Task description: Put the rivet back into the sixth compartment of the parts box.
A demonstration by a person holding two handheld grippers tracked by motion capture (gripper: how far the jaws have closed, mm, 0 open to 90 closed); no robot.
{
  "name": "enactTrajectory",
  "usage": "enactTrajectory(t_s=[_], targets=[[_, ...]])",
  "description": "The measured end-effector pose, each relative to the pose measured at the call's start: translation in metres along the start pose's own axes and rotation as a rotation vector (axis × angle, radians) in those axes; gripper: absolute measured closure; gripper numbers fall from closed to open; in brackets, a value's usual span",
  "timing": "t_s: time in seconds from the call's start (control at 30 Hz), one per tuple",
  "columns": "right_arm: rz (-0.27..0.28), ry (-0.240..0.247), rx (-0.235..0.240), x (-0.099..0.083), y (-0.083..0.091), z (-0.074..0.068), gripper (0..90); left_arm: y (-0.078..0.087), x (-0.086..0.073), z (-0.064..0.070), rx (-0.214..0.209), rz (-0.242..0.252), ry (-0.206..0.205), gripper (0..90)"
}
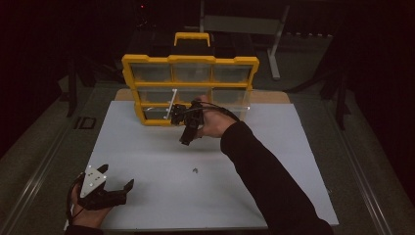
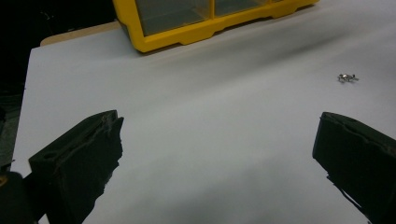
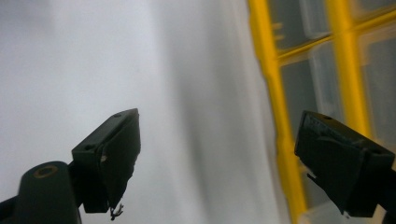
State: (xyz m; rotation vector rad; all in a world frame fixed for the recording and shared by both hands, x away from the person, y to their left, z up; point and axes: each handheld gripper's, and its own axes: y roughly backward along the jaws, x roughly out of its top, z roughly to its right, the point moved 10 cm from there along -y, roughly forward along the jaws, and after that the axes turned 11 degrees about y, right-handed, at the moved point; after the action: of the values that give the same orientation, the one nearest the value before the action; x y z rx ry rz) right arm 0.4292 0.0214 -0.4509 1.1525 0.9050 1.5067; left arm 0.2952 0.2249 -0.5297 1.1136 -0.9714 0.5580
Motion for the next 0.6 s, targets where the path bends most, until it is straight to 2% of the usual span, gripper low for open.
enactTrajectory(t_s=[0.3, 0.6], targets=[[-0.022, 0.016, 0.042, -0.009, -0.023, -0.017, 14.3, 0.000, 0.000, 0.000, -0.001, 0.001, 0.001, 2.0], [-0.030, 0.011, 0.072, -0.017, -0.041, -0.030, 14.3, 0.000, 0.000, 0.000, -0.002, -0.001, 0.000, 2.0]])
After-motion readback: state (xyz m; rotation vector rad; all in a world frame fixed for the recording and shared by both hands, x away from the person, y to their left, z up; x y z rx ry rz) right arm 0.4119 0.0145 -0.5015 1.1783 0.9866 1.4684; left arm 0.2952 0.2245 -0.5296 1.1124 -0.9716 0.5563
